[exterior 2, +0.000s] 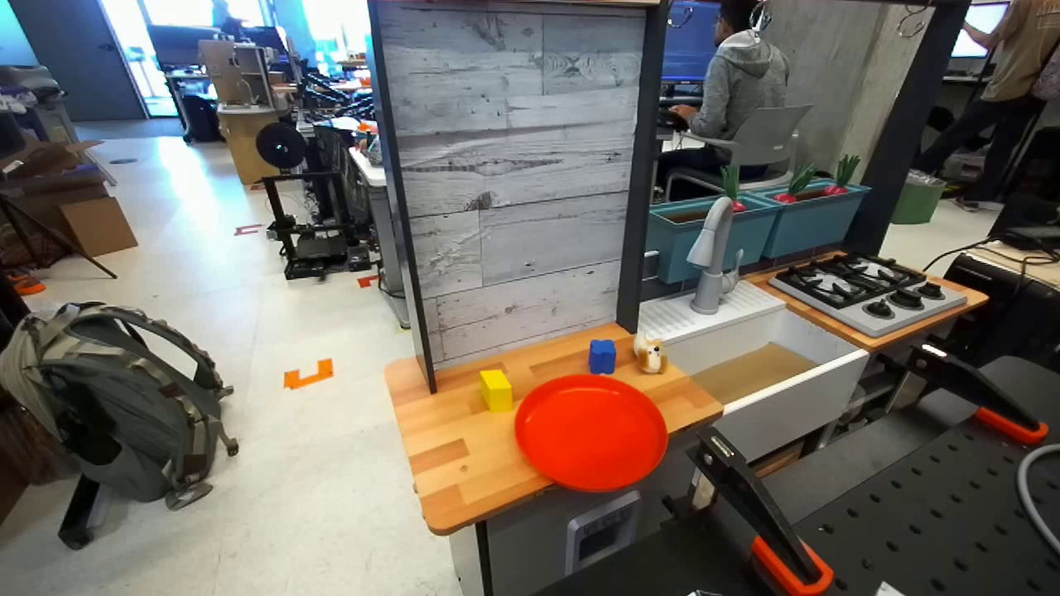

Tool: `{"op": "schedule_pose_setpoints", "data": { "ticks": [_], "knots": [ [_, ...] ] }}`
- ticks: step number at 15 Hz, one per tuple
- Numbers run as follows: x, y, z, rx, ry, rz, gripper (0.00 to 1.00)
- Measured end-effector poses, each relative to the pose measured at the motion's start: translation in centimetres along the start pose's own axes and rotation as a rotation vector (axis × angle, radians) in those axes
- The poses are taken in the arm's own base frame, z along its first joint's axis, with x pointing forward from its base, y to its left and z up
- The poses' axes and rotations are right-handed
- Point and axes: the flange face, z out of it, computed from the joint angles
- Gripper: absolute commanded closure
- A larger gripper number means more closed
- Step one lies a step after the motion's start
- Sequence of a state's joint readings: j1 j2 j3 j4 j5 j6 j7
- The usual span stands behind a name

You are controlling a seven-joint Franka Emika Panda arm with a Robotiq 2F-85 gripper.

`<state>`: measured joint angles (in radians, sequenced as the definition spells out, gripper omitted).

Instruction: Put the toy dog on the plate

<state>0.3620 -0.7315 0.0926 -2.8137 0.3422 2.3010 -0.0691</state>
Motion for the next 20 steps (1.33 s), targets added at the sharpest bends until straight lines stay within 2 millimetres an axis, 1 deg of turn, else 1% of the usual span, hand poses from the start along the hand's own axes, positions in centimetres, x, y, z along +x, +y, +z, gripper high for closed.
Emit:
{"op": "schedule_pose_setpoints", "data": {
  "ticks": [5, 6, 8, 10, 12, 17, 20],
  "knots": [
    [0.3, 0.3, -0.3, -0.003, 0.014, 0.008, 0.00],
    [0.6, 0.7, -0.4, -0.007, 0.031, 0.020, 0.00],
    [1.7, 2.3, -0.3, -0.019, 0.095, 0.056, 0.00],
    [2.9, 4.5, 0.4, -0.034, 0.145, 0.096, 0.00],
    [3.9, 7.3, 2.0, -0.051, 0.167, 0.141, 0.00],
    [6.1, 15.1, 8.1, -0.101, 0.105, 0.285, 0.00],
    [8.1, 19.2, 11.4, -0.111, 0.051, 0.392, 0.00]
  ]
}}
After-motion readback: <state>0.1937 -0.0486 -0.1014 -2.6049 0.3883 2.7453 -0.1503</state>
